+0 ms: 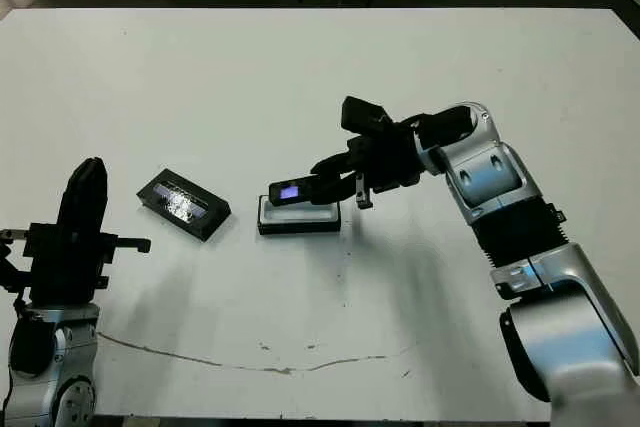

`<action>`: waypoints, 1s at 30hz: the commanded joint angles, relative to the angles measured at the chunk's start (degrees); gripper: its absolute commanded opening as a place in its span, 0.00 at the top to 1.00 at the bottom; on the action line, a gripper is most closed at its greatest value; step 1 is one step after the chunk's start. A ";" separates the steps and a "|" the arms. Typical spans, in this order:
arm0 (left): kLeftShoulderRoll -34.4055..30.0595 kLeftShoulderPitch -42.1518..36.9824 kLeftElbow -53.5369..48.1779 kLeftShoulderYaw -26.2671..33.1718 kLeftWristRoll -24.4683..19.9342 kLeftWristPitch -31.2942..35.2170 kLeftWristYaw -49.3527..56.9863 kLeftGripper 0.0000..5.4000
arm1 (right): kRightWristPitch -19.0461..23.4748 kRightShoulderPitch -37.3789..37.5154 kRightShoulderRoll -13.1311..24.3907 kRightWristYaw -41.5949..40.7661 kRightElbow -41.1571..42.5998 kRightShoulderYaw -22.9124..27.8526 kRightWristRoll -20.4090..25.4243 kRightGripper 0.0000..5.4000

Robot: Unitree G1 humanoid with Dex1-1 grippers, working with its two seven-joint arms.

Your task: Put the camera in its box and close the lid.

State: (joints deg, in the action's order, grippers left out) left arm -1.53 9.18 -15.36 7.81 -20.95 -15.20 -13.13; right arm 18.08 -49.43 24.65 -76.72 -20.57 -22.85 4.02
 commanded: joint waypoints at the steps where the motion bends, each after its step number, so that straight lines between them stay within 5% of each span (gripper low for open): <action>1: -0.21 0.67 0.28 0.06 0.79 0.79 0.44 1.00 | -1.05 -0.79 -0.43 -0.45 -0.82 -0.95 -1.15 0.94; 30: -0.08 0.93 0.94 0.28 -0.32 0.39 -0.57 1.00 | -4.43 -0.02 -2.42 0.34 -3.64 -2.35 -4.97 0.94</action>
State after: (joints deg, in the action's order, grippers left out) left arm -1.53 9.17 -15.15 7.87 -21.42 -15.33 -13.78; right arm 14.17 -49.66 22.37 -76.55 -23.61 -24.82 -0.62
